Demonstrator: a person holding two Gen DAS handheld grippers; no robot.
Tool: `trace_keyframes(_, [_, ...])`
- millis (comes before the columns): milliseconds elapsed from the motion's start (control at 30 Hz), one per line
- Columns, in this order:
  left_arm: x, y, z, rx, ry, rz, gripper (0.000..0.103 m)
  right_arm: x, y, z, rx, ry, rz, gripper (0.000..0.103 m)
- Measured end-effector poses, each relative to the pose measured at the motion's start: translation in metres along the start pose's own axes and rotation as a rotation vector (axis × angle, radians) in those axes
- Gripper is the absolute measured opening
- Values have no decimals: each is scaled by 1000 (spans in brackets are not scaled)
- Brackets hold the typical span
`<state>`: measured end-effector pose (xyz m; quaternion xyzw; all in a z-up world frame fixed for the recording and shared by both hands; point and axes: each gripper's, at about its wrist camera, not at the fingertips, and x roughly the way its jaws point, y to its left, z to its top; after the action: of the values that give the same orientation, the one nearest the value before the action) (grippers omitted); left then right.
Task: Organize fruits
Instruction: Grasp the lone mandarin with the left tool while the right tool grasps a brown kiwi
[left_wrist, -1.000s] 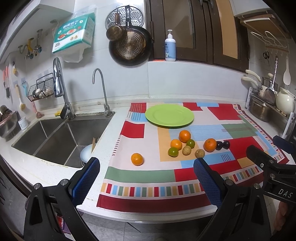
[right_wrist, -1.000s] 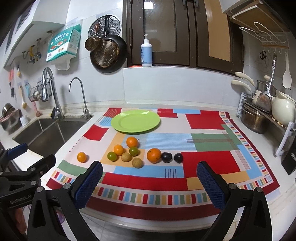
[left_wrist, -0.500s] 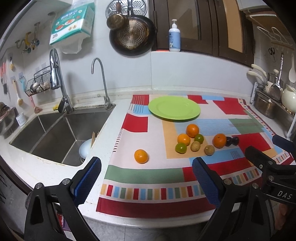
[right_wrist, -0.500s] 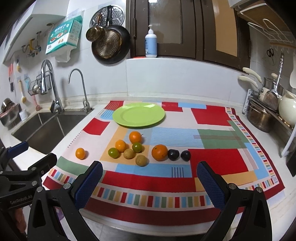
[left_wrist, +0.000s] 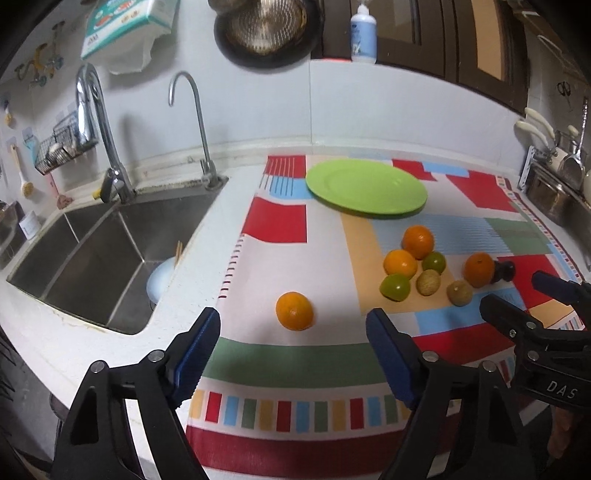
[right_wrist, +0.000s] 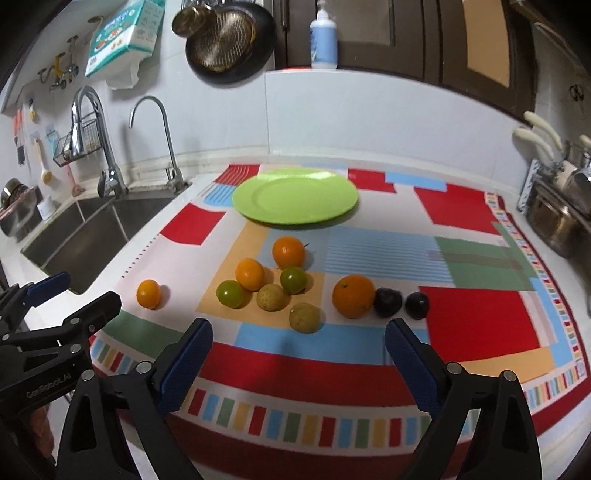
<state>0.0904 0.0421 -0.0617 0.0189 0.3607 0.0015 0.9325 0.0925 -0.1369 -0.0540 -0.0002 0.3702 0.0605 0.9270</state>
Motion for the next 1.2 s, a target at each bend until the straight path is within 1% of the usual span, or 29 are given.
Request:
trace_keyframes(33, [5, 0, 0, 2, 11, -3, 79, 6, 0, 1, 1, 11, 3, 93])
trace_keyframes(100, [13, 0, 2, 5, 26, -9, 75, 17, -1, 1, 7, 30, 7, 90])
trace_keyframes(233, [33, -2, 4, 14, 61, -30, 70, 35, -5, 2, 28, 63, 5, 85])
trace_keyframes(300, [38, -3, 6, 20, 74, -40, 65, 43, -8, 3, 48, 77, 3, 82])
trace_keyframes(333, [41, -3, 6, 22, 79, -43, 64, 46, -9, 3, 55, 83, 5, 81])
trace_keyframes(433, [50, -1, 6, 19, 98, -41, 61, 57, -11, 3, 65, 108, 10, 75])
trace_keyframes(500, [55, 2, 5, 14, 113, -45, 59, 63, -11, 4, 69, 123, 15, 69])
trace_keyframes(533, [58, 3, 5, 13, 124, -49, 58, 66, -11, 4, 70, 129, 17, 68])
trace_keyframes(600, [62, 4, 4, 8, 136, -60, 52, 70, -10, 5, 69, 138, 21, 62])
trace_keyframes(633, [64, 5, 4, 2, 145, -67, 52, 72, -10, 6, 66, 143, 22, 61])
trace_keyframes(700, [67, 6, 3, -6, 151, -75, 50, 75, -8, 6, 64, 153, 19, 56])
trace_keyframes(767, [69, 7, 4, -9, 154, -83, 46, 77, -8, 5, 66, 158, 16, 54])
trace_keyframes(833, [71, 8, 4, -11, 152, -83, 46, 78, -7, 5, 62, 160, 8, 51])
trace_keyframes(867, [73, 8, 5, -12, 155, -84, 43, 79, -7, 5, 61, 160, 6, 48])
trace_keyframes(900, [74, 8, 4, -13, 160, -87, 39, 79, -7, 5, 61, 160, 5, 46])
trace_keyframes(1000, [77, 7, 4, -18, 169, -83, 33, 82, -9, 5, 67, 168, 9, 41])
trace_keyframes(1033, [77, 6, 4, -18, 166, -78, 32, 83, -10, 5, 67, 172, 13, 41])
trace_keyframes(1100, [77, 5, 5, -20, 166, -73, 32, 86, -12, 5, 69, 178, 20, 33])
trace_keyframes(1167, [75, 1, 5, -17, 166, -74, 32, 86, -14, 4, 63, 172, 28, 29])
trace_keyframes(1200, [74, -1, 5, -15, 163, -78, 32, 86, -15, 4, 58, 170, 37, 29])
